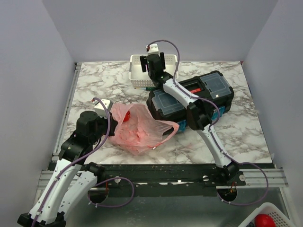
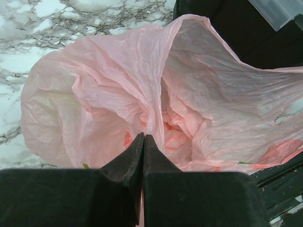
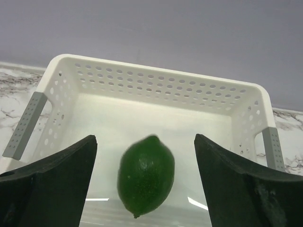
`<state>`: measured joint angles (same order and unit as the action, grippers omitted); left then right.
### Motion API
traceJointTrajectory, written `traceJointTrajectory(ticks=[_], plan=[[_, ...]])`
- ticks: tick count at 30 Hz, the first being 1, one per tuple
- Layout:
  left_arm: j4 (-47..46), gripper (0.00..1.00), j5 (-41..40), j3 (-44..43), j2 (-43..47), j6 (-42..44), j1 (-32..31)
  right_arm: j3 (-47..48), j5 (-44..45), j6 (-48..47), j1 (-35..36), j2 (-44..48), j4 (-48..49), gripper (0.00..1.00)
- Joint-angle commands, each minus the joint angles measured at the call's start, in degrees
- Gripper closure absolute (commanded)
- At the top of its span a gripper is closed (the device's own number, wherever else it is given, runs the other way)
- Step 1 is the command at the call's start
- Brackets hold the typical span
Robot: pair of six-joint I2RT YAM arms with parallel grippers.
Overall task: Take the fake fruits out of the plastic bag
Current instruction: Place the fake fruit in the bin, then take out the fake fruit from the plastic bag.
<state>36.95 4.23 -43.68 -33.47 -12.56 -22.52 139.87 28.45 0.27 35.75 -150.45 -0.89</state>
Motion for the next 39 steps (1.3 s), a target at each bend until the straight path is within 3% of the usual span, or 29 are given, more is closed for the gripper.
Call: traceJointTrajectory(ticks=[1,7,12,20,27,31,35,39], plan=[[-0.48,1.00,1.57,-0.17,0.58,0.96,-0.24,2.37,-0.08,-0.45,0.11,-1.99,-2.60,0.08],[-0.37,1.00,0.71,-0.26,0.54,0.94,-0.08,3.74,-0.35,1.24,0.11,-0.43,-6.13,0.03],[-0.22,1.00,-0.90,-0.26,0.32,0.52,1.06,-0.48,-3.31,6.20,0.27,8.46,-10.68,0.03],[0.12,1.00,-3.13,-0.18,0.36,0.09,1.99,-19.36,-6.41,7.48,4.53,27.44,-12.27,0.05],[0.54,1.00,-5.35,-0.34,0.69,-0.19,2.22,-38.49,-9.01,9.17,13.07,43.70,-9.50,0.05],[0.41,1.00,-6.17,-0.24,1.60,-0.45,2.31,-48.68,-10.19,12.11,17.85,50.79,-7.70,0.05],[0.05,1.00,-6.34,-0.18,2.36,-0.60,2.40,-57.62,-17.02,19.51,20.33,57.08,-4.57,0.10],[-0.05,1.00,-6.04,-0.18,2.38,-0.63,2.40,-62.61,-15.59,21.00,25.23,60.30,-1.97,0.13]])
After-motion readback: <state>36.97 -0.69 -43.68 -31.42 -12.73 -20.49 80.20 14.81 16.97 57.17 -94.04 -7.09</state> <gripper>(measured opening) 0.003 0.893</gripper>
